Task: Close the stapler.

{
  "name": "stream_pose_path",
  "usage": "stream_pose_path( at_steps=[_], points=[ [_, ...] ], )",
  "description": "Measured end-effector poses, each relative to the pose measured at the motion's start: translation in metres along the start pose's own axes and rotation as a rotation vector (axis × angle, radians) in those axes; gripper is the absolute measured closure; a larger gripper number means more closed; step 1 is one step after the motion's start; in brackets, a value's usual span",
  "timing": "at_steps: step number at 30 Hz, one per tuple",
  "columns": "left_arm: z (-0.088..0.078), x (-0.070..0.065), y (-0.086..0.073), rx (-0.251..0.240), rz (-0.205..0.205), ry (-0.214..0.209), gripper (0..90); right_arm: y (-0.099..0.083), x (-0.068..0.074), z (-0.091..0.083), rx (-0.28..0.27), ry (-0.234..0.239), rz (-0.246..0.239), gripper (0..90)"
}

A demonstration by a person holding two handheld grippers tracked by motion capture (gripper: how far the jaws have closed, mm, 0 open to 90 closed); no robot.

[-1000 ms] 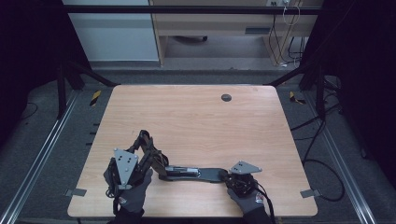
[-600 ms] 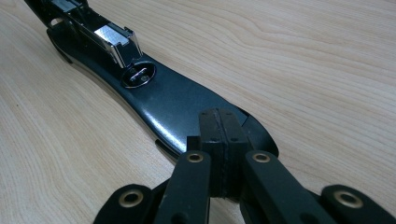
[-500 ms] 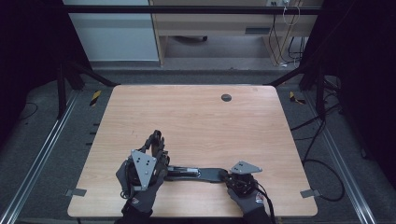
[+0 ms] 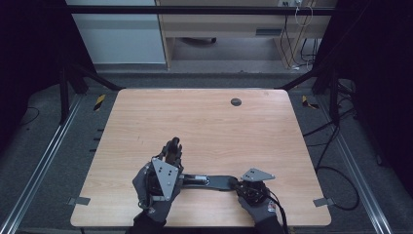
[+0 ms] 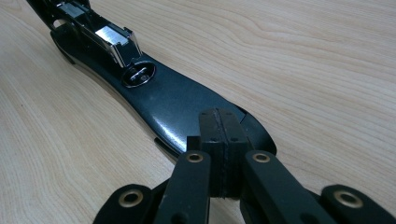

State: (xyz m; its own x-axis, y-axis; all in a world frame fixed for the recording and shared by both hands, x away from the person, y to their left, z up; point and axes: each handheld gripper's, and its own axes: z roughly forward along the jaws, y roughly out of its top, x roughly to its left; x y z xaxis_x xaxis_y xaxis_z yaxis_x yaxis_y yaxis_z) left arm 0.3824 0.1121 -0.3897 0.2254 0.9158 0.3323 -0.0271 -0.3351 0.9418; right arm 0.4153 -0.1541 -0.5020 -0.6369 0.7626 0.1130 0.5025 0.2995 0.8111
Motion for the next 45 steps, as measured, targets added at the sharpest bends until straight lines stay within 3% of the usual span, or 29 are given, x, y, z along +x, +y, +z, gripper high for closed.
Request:
stream_pose_path(
  at_steps=[23, 26, 33, 45],
  points=[
    [0.007, -0.038, 0.002, 0.005, 0.211, -0.009, 64.7, -0.001, -0.006, -0.002, -0.002, 0.023, 0.019, 90.0],
    [0.009, -0.051, 0.000, 0.002, 0.270, -0.011, 64.5, -0.002, -0.007, -0.002, -0.003, 0.031, 0.021, 90.0],
    [0.012, -0.070, -0.004, 0.003, 0.361, -0.017, 63.9, -0.002, -0.007, -0.002, -0.005, 0.031, 0.022, 90.0],
    [0.015, -0.094, -0.013, 0.003, 0.478, -0.011, 63.5, -0.002, -0.008, -0.002, -0.006, 0.031, 0.020, 90.0]
  ],
)
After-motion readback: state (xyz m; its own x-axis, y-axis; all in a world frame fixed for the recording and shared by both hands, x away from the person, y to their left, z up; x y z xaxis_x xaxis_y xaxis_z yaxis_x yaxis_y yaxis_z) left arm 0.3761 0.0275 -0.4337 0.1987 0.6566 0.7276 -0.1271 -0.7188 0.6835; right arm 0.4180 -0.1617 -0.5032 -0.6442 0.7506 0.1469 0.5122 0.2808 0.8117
